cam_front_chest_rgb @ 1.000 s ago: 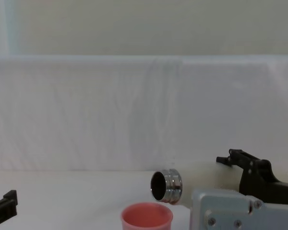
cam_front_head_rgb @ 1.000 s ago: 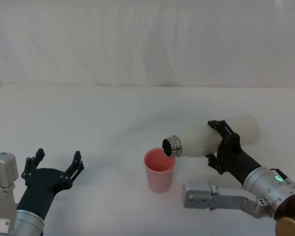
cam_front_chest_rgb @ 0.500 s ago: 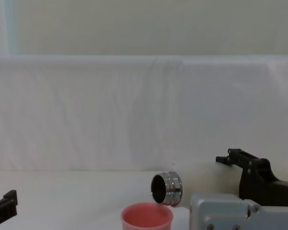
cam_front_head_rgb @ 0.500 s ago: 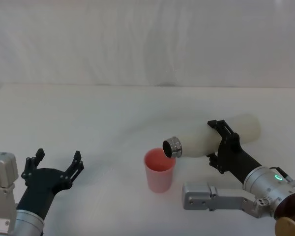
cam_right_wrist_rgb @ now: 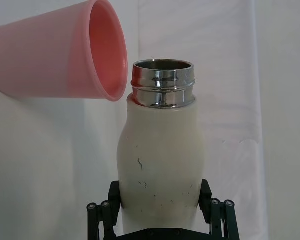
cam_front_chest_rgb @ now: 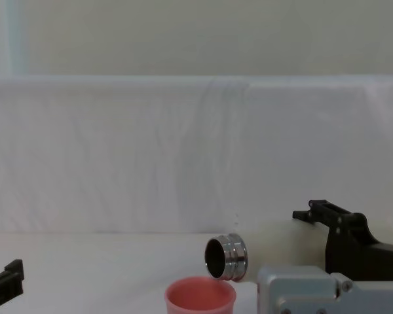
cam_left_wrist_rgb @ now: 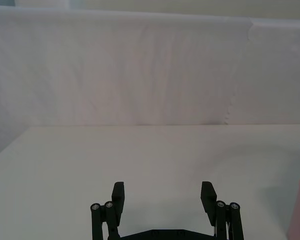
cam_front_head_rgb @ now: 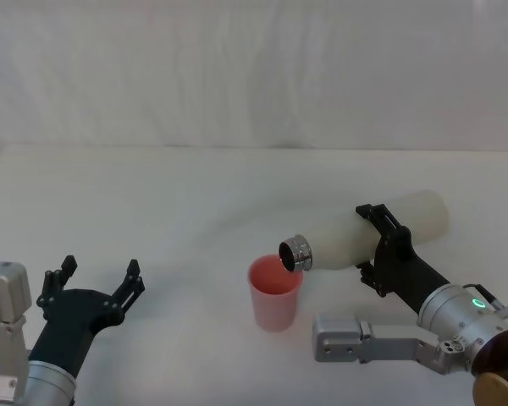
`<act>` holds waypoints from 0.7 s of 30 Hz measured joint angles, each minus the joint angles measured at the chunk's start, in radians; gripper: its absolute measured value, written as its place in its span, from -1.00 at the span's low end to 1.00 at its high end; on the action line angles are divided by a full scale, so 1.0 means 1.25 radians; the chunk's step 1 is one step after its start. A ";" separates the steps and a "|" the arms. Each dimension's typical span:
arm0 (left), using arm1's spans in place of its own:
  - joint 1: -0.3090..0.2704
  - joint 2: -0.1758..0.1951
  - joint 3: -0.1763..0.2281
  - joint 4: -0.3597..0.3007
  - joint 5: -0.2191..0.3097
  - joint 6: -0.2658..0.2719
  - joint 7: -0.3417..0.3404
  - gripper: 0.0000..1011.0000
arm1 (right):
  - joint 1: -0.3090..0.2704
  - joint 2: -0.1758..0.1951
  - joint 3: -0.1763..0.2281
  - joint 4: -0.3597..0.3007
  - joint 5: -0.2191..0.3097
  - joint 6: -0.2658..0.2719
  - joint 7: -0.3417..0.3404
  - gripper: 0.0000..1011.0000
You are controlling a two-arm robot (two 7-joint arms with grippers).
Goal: Grasp the thermos with one hand and pour water into the cup lid.
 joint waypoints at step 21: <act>0.000 0.000 0.000 0.000 0.000 0.000 0.000 0.98 | 0.009 0.007 -0.010 -0.001 -0.022 0.006 0.003 0.88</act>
